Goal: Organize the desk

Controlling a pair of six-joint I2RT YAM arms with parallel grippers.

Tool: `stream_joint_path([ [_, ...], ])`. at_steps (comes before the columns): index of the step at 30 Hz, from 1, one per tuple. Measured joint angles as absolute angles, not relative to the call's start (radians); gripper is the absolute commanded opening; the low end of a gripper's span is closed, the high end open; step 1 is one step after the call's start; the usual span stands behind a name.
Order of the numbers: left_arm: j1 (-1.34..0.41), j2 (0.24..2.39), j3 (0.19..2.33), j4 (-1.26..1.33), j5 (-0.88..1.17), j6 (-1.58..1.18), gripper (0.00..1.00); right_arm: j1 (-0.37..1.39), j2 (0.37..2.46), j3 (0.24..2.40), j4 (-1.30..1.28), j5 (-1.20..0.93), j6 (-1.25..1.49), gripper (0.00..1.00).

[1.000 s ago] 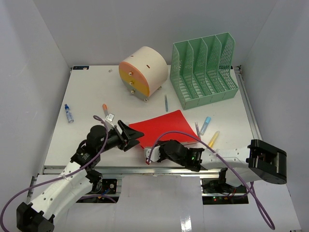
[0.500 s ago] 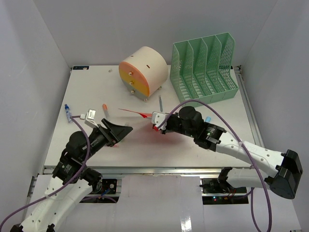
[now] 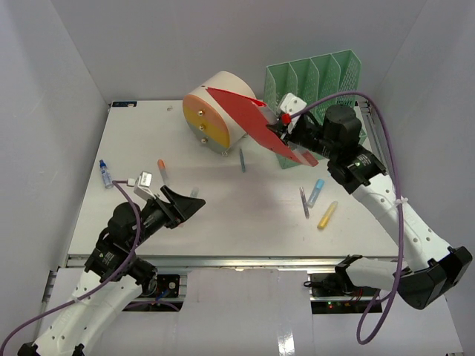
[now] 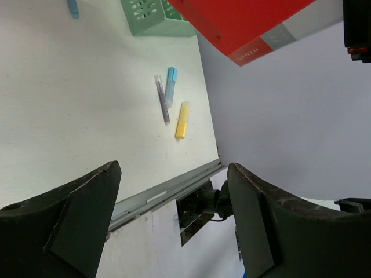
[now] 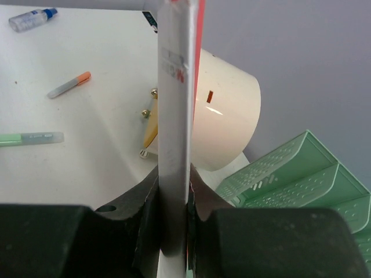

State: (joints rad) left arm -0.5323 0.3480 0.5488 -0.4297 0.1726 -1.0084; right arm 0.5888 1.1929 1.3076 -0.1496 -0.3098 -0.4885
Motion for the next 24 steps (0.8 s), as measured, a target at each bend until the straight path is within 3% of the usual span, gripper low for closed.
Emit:
stream_joint_path([
  [7,-0.532,0.372,0.529,-0.433,0.171,-0.984,0.86,0.422,1.221,1.333,-0.193,-0.443,-0.391,0.08],
  [16,-0.532,0.412,0.484,-0.445,0.17,-0.945,0.86,0.179,1.261,1.53,-0.197,-0.53,-0.277,0.08],
  [24,-0.532,0.409,0.483,-0.452,0.168,-0.913,0.86,0.089,1.262,1.558,-0.181,-0.543,-0.21,0.08],
])
